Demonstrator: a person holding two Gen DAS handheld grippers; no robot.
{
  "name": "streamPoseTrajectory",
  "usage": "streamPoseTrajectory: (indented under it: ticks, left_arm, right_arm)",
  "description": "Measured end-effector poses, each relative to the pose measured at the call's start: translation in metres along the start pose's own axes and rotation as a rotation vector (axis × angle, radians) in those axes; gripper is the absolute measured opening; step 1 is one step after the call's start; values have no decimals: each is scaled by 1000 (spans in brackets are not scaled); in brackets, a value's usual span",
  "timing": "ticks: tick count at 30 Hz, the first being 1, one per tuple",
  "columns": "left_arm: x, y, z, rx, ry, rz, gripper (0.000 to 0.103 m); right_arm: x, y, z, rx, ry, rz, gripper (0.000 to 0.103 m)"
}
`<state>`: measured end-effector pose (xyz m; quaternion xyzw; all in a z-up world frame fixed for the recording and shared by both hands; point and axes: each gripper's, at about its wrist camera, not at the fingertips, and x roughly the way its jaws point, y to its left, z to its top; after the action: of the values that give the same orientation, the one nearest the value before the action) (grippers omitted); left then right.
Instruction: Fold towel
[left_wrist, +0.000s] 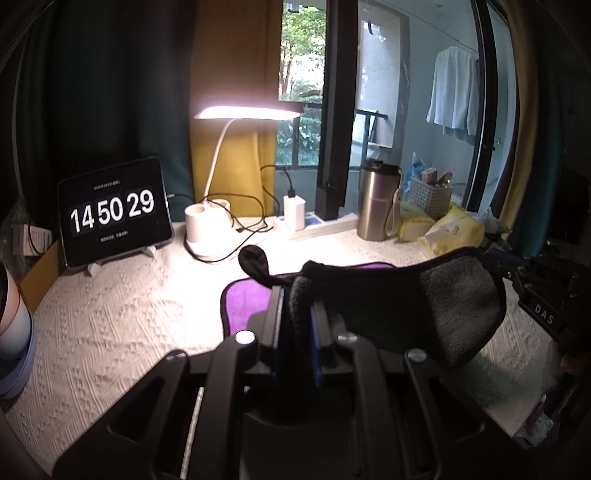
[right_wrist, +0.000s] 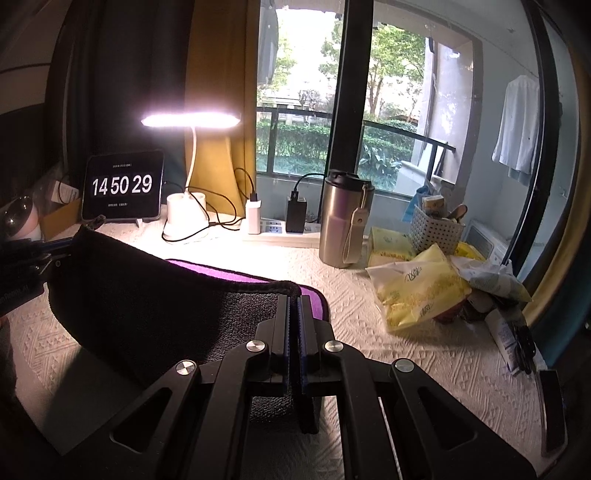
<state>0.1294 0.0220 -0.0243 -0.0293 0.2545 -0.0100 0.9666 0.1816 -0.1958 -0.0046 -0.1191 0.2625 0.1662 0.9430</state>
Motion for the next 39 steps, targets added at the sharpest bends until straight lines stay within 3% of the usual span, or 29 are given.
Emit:
streamPoseTrajectory:
  ticks: [39]
  left_arm:
    - [80, 11, 35, -17, 27, 43, 14]
  right_arm:
    - [70, -31, 33, 12, -12, -16, 4]
